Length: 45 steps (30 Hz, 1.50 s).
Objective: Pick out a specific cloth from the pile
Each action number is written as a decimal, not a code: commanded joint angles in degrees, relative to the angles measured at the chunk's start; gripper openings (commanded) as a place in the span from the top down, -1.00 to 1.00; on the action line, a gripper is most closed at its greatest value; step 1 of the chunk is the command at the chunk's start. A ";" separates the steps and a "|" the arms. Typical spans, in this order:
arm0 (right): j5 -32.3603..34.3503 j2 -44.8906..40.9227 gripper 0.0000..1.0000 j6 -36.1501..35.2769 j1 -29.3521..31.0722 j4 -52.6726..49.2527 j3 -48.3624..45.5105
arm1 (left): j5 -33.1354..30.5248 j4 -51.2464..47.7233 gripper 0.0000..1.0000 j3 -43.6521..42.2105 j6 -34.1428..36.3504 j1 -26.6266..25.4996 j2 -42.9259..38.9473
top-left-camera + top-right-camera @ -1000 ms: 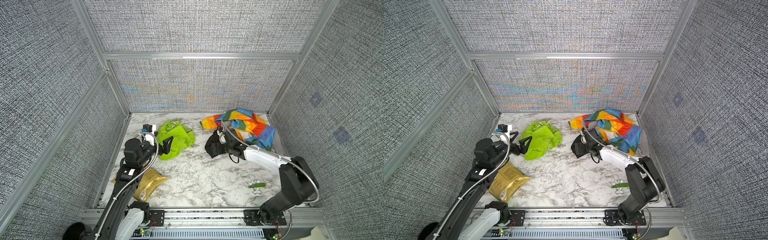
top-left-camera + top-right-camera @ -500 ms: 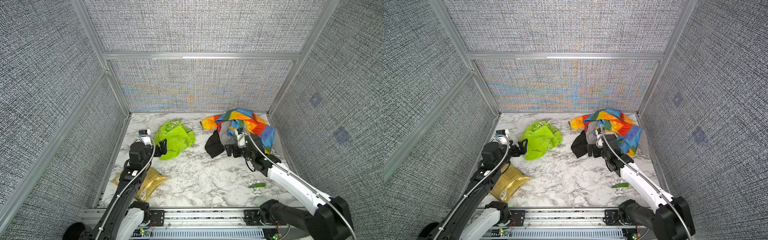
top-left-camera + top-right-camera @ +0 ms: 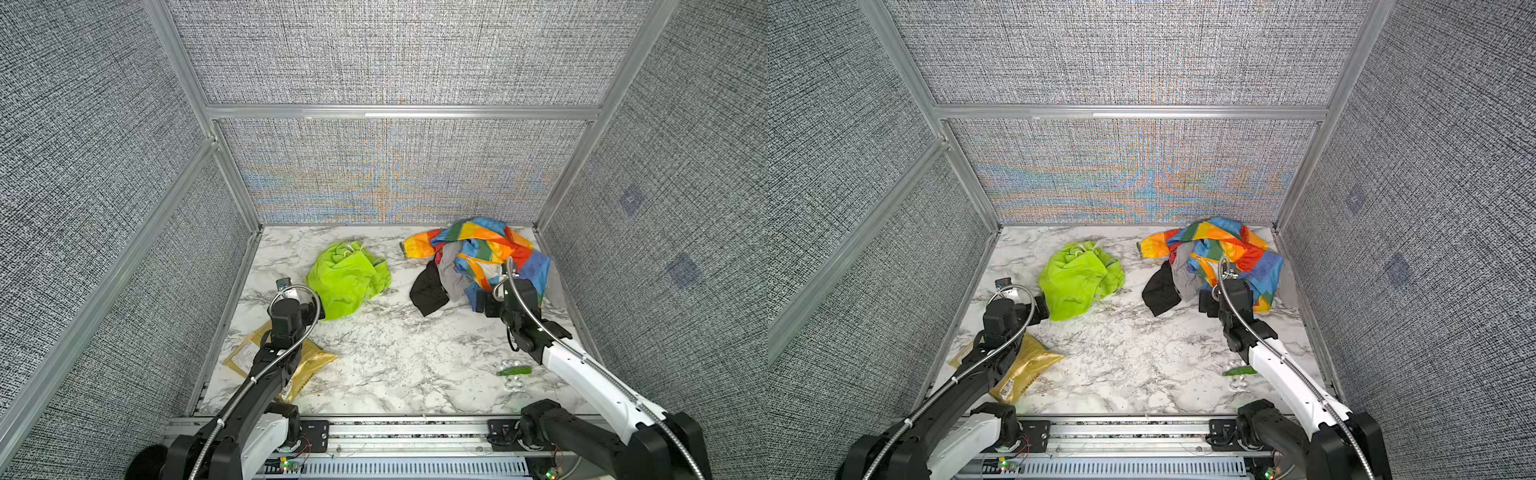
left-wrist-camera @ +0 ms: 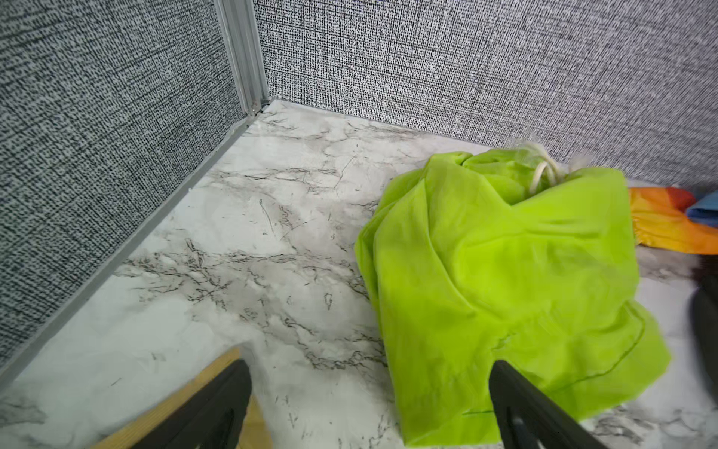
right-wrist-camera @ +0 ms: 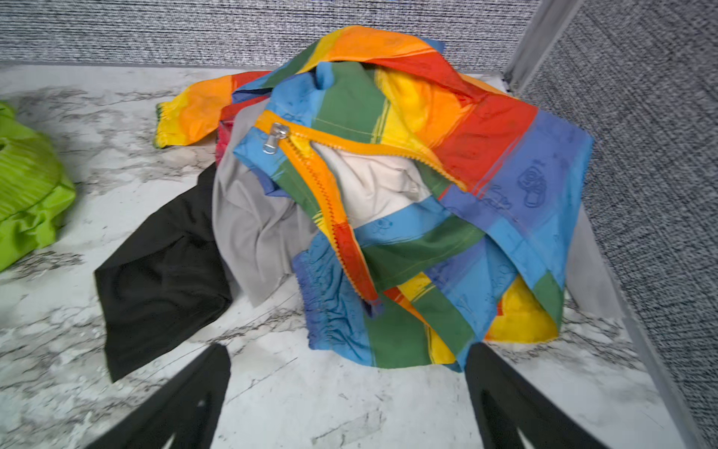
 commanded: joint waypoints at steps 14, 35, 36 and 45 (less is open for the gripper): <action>0.30 4.13 -0.98 -4.77 -6.78 23.95 -9.29 | 2.48 43.49 -0.98 -8.39 16.71 0.23 18.93; -4.08 19.89 -0.98 -12.48 -13.25 54.01 -15.21 | 13.54 58.53 -0.97 -9.11 13.35 7.53 32.28; -4.98 20.66 -0.98 -12.36 -13.73 54.47 -15.23 | 13.60 57.22 -0.97 -8.84 13.33 7.54 31.75; -10.10 26.30 -0.98 -12.50 -15.15 65.65 -19.27 | 13.59 57.91 -0.97 -9.06 13.33 7.64 31.91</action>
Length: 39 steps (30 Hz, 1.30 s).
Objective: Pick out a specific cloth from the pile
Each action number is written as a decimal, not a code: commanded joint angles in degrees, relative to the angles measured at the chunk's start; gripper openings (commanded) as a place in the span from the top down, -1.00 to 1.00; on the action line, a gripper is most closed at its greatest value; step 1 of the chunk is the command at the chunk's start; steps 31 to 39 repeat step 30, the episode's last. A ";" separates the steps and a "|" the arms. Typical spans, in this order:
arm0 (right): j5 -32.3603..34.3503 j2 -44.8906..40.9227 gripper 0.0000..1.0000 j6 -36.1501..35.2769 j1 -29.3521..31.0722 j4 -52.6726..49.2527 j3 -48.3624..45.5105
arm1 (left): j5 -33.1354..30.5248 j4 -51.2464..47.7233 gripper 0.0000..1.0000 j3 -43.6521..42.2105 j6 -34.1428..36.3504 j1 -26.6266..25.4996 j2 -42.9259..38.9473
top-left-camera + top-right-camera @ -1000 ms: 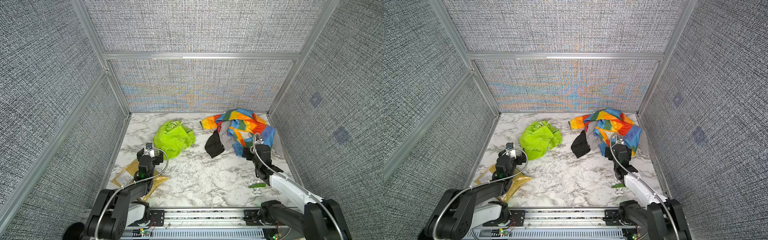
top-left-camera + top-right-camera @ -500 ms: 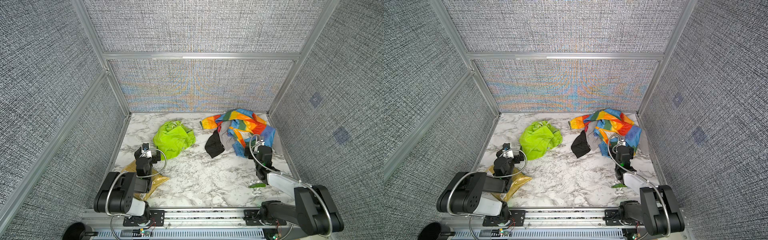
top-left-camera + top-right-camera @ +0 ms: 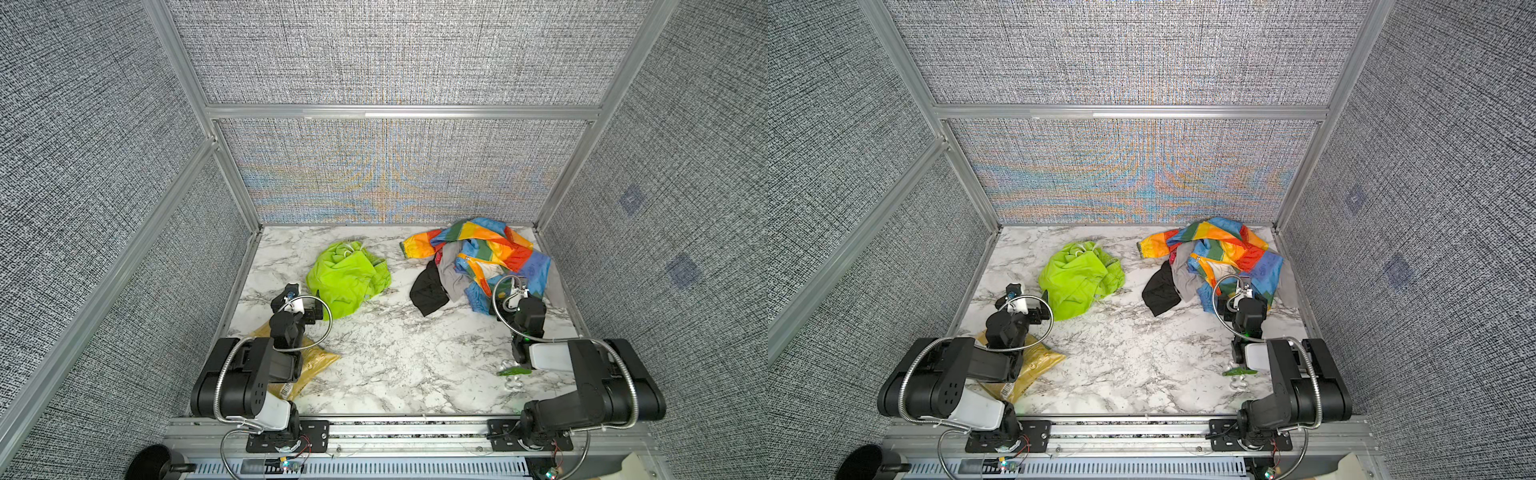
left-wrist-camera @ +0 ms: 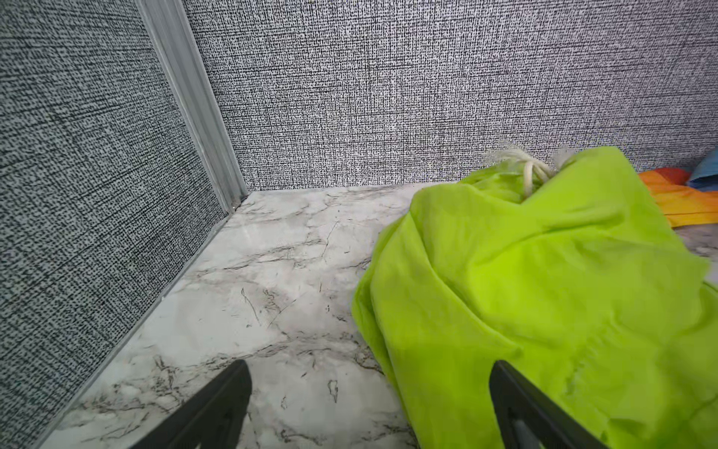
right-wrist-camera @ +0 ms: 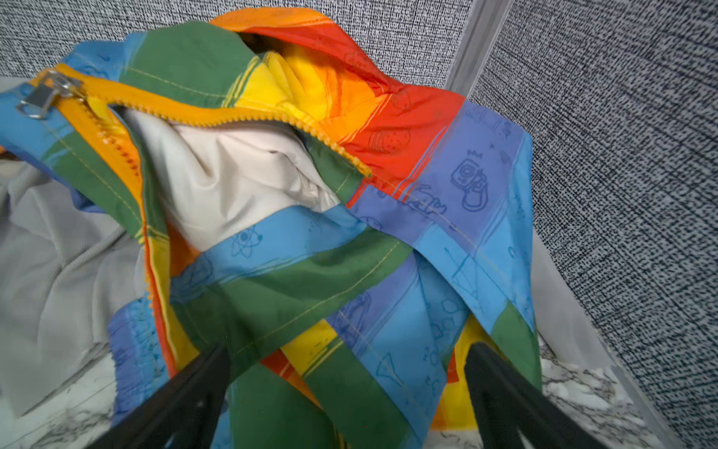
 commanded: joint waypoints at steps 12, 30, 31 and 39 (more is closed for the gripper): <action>-2.39 1.80 -0.98 -0.66 -0.22 2.14 2.38 | 0.92 1.74 -0.97 0.20 -0.48 0.14 0.05; -7.86 1.79 -0.98 -1.53 -1.36 1.80 2.52 | 0.85 1.84 -0.97 0.12 -0.39 0.15 0.05; -7.86 1.79 -0.98 -1.53 -1.36 1.80 2.52 | 0.85 1.84 -0.97 0.12 -0.39 0.15 0.05; -7.86 1.79 -0.98 -1.53 -1.36 1.80 2.52 | 0.85 1.84 -0.97 0.12 -0.39 0.15 0.05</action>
